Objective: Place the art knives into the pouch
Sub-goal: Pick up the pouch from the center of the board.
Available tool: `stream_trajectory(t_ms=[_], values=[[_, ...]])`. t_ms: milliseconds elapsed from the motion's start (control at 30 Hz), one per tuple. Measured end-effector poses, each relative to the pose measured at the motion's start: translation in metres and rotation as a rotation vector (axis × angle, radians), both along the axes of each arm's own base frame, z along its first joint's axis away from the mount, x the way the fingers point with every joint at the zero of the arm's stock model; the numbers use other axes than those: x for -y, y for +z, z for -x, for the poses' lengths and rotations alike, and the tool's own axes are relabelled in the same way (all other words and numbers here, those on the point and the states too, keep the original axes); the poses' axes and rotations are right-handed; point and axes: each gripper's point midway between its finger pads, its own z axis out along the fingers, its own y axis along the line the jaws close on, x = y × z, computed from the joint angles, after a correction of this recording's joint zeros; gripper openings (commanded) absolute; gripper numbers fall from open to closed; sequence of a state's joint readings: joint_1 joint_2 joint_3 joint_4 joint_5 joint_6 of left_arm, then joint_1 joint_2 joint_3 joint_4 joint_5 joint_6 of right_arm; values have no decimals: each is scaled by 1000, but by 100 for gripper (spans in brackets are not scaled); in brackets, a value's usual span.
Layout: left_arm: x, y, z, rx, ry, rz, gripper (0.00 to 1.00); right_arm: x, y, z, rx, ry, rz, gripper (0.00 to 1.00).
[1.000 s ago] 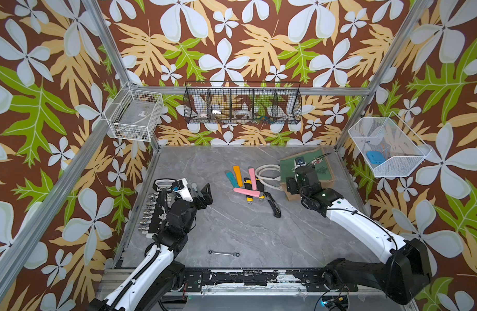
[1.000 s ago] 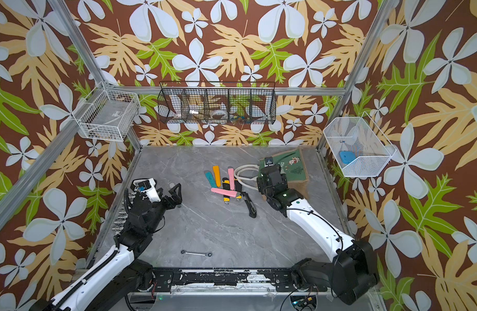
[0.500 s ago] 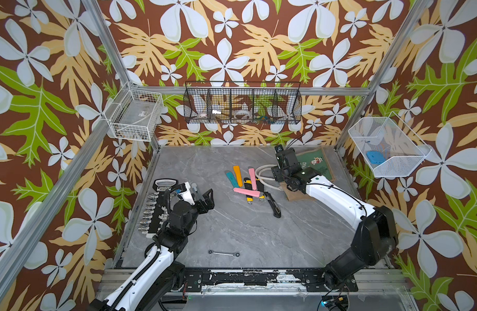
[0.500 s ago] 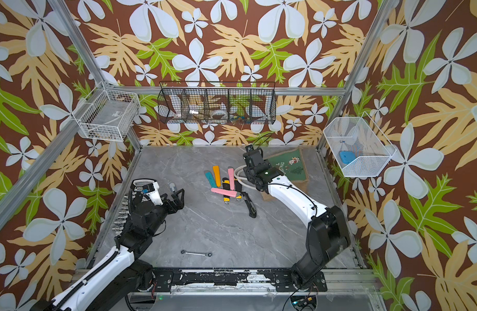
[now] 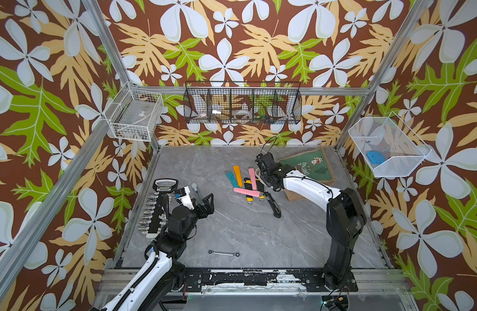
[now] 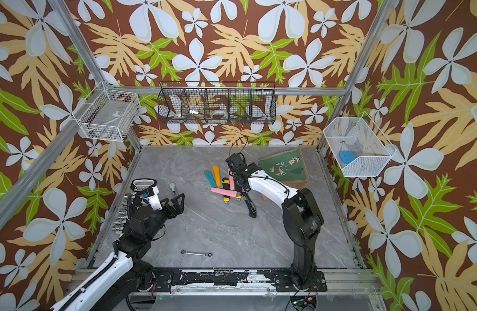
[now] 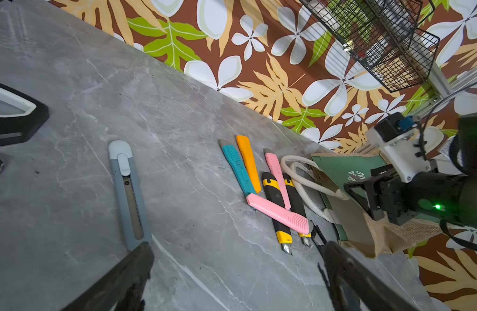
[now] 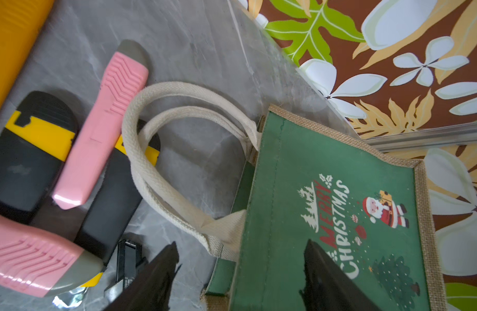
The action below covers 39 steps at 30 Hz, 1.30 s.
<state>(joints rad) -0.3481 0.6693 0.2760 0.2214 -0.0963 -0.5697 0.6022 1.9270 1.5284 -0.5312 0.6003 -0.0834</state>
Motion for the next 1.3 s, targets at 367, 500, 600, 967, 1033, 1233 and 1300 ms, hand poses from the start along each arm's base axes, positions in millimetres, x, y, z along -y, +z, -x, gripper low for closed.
stream_trajectory(t_ms=[367,500,600,967,1033,1233,1300], values=[[0,-6,1,-17,0,-6,100,4,-21,-22,-26,-25,159,76],[0,-10,2,-27,-1,-11,100,7,-36,-26,-46,-35,223,76],[-1,-12,2,-34,0,-14,100,10,-44,-26,-62,-37,262,76],[-1,-15,3,-39,-1,-19,100,22,-27,-18,-38,-84,285,74],[-1,-15,3,-39,-2,-18,100,22,-17,-11,-26,-84,256,74],[-1,-15,3,-39,-2,-18,100,18,-27,18,-75,-53,257,71],[-1,-15,3,-39,-3,-18,100,16,-34,26,-97,-42,273,72]])
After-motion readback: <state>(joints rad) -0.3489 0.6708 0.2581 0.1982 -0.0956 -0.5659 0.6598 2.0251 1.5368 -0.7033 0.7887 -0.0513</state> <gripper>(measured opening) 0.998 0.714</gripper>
